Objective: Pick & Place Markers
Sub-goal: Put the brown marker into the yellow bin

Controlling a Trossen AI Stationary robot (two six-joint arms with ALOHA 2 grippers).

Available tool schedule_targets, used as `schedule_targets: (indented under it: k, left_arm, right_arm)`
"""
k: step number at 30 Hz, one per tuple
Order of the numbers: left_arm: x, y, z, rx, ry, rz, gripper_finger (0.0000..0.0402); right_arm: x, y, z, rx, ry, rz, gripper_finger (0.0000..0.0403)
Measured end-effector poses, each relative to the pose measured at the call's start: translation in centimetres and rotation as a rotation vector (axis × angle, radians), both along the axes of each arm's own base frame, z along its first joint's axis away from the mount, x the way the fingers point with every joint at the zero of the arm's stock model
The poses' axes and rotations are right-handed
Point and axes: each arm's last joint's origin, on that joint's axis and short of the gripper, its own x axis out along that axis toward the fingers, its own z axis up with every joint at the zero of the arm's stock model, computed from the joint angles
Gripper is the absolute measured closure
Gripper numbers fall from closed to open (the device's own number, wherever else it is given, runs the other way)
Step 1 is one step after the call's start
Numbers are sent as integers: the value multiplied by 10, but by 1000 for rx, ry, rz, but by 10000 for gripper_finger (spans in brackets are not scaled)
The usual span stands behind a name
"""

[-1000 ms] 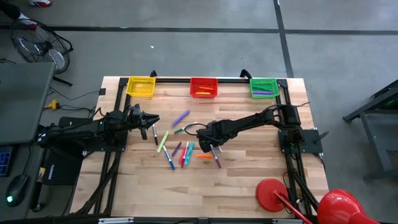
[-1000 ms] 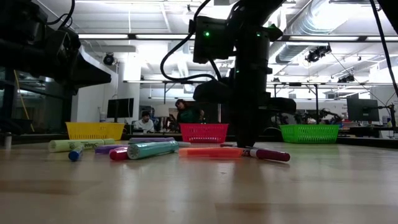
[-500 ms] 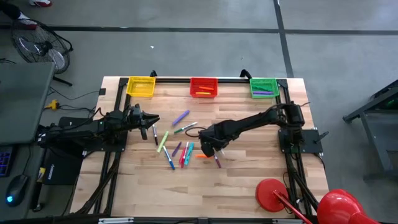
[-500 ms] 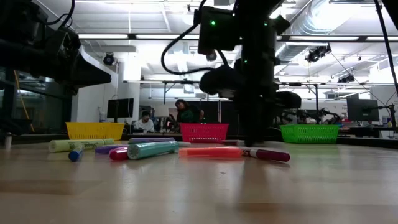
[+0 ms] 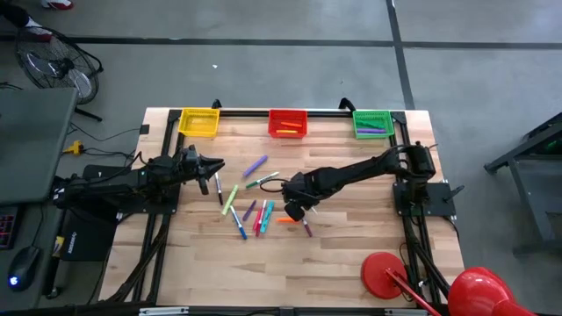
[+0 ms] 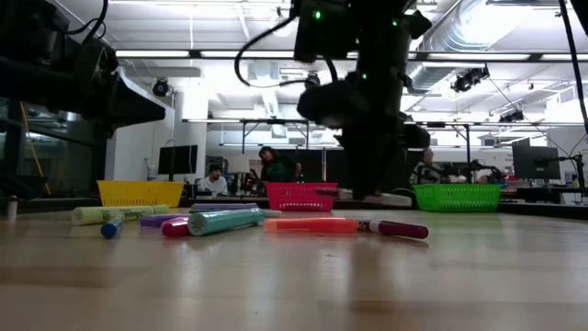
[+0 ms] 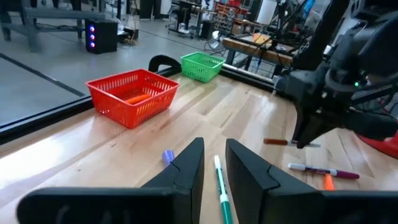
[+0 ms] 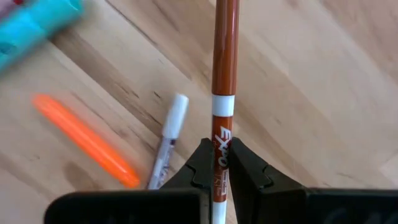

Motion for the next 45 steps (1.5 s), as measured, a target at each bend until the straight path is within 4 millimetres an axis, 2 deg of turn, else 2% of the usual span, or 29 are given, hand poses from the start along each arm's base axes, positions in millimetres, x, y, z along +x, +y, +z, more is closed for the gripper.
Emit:
schedule_targets:
  k: [6, 10, 15, 19, 26, 30, 37, 40, 45]
  left_arm:
    - [0, 0, 2, -28, -31, -4, 337]
    - [1, -1, 11, -185, -195, -34, 337]
    - [0, -3, 24, -264, -355, -106, 333]
    - [-1, -4, 31, -268, -420, -162, 301]
    - [-3, -6, 48, -339, -481, -211, 193]
    - [-3, -6, 58, -356, -493, -237, 151]
    - [5, -5, 78, -330, -461, -222, 140]
    - [12, -3, 87, -297, -430, -215, 140]
    - [27, -1, 106, -206, -368, -227, 140]
  right_arm:
    - [4, -3, 30, -106, -186, 20, 385]
    - [9, -6, 52, -184, -333, 45, 385]
    - [14, -12, 74, -266, -481, 70, 386]
    - [19, -17, 90, -313, -607, 94, 386]
    - [31, -28, 110, -354, -820, 124, 386]
    - [35, -34, 119, -390, -912, 138, 386]
    - [39, -48, 134, -382, -1075, 141, 386]
    - [40, -54, 139, -326, -1145, 120, 386]
    - [40, -57, 142, -303, -1180, 116, 386]
